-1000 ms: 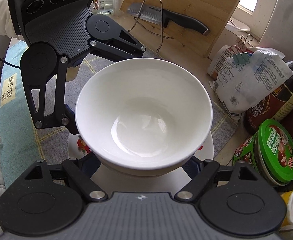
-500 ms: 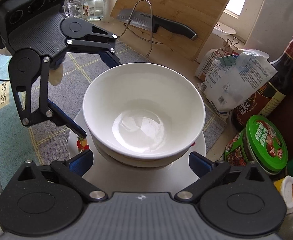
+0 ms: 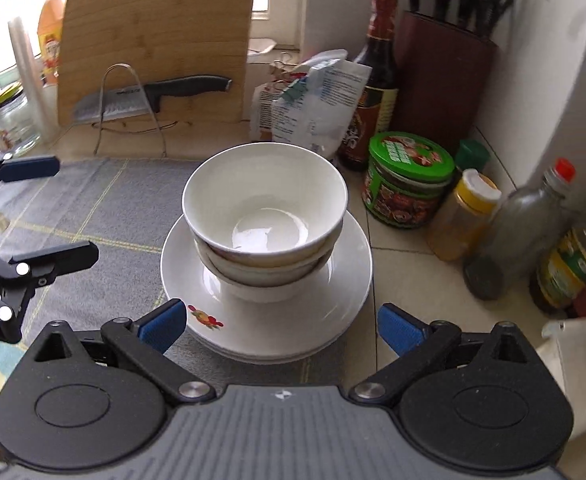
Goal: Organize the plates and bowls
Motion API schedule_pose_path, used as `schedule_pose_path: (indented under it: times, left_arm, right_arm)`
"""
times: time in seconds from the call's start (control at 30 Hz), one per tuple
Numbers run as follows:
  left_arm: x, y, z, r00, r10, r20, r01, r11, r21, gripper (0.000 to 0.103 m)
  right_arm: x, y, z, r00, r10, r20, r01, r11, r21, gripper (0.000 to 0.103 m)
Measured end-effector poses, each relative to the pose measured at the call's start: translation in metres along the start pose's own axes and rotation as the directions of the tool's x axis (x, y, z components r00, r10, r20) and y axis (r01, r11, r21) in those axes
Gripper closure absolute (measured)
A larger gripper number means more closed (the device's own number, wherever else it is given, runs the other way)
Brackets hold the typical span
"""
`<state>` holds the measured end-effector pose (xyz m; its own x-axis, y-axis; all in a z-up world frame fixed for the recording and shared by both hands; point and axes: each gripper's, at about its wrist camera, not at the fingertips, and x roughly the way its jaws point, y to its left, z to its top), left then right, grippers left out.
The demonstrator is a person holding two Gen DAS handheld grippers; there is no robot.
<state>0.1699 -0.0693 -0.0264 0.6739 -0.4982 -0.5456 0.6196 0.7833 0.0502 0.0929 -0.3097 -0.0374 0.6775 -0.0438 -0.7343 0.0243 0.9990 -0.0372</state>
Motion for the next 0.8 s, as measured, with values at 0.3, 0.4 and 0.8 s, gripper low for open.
schedule_pose_path:
  times: [0.3,0.4,0.8]
  left_arm:
    - [-0.045,0.0,-0.007,0.997,0.034,-0.063,-0.039,0.996,-0.081,0.0]
    - [-0.055,0.004,-0.008,0.997,0.035,-0.07,-0.041,0.995,-0.095,0.0]
    - [-0.065,-0.001,-0.007,0.995,0.048,-0.086,-0.056,0.993,-0.1,0.001]
  right_arm:
    - [-0.039,0.045,-0.036,0.994,-0.111,-0.01,0.111,0.97,0.218,0.0]
    - [-0.051,0.056,-0.043,0.989,-0.146,0.003,0.141,0.965,0.221,0.0]
    - [-0.073,0.066,-0.051,0.983,-0.179,0.038,0.163,0.952,0.26,0.0]
